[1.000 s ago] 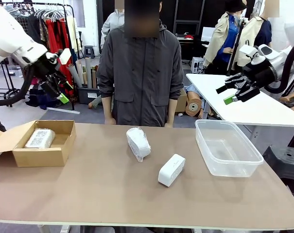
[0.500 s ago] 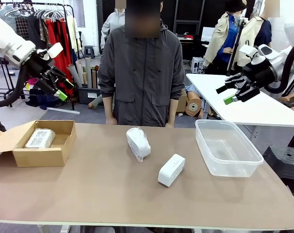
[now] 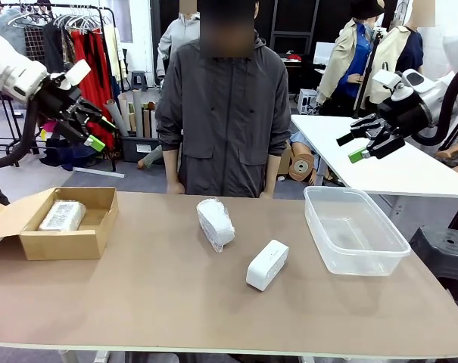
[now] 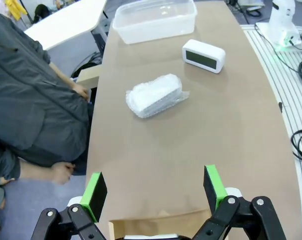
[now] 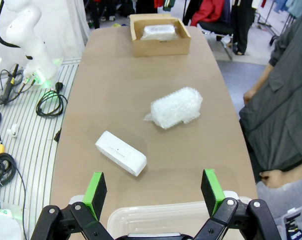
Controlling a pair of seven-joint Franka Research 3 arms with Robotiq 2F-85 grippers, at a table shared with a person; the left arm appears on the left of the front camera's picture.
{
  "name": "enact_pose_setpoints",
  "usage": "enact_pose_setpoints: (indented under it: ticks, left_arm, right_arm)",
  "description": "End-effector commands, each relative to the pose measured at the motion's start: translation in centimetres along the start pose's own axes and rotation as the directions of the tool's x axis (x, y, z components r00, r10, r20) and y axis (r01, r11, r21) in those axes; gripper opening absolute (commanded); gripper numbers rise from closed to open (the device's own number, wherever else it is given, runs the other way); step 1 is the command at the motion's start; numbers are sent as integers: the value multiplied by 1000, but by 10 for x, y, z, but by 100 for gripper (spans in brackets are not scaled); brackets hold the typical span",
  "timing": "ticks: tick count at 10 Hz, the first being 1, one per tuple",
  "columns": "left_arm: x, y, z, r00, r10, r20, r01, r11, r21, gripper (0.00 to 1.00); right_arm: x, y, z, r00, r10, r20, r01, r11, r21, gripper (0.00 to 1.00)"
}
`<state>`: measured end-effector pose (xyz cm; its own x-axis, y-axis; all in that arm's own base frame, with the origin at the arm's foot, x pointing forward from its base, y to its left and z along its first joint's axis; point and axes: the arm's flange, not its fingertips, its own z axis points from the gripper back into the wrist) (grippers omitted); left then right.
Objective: Separate and place wrapped and unwrapped clocks.
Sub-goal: Pick up the Digital clock indicated by the person.
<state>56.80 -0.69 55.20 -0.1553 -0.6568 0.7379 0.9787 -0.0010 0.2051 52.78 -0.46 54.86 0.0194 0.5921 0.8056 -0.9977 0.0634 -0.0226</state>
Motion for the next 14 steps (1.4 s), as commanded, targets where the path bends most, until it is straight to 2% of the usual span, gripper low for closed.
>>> enact_pose_setpoints:
  ticks: [1, 2, 14]
  left_arm:
    - [-7, 1, 0, 998, 54, 24, -54, 998, 13, 100]
    - [0, 0, 0, 1000, 0, 0, 0, 1000, 0, 100]
    - [0, 0, 0, 1000, 0, 0, 0, 1000, 0, 100]
  right_arm:
    - [1, 2, 0, 1000, 2, 2, -2, 1000, -3, 100]
    - [1, 2, 0, 1000, 2, 2, -2, 1000, -3, 100]
    - [1, 2, 0, 1000, 2, 2, -2, 1000, -3, 100]
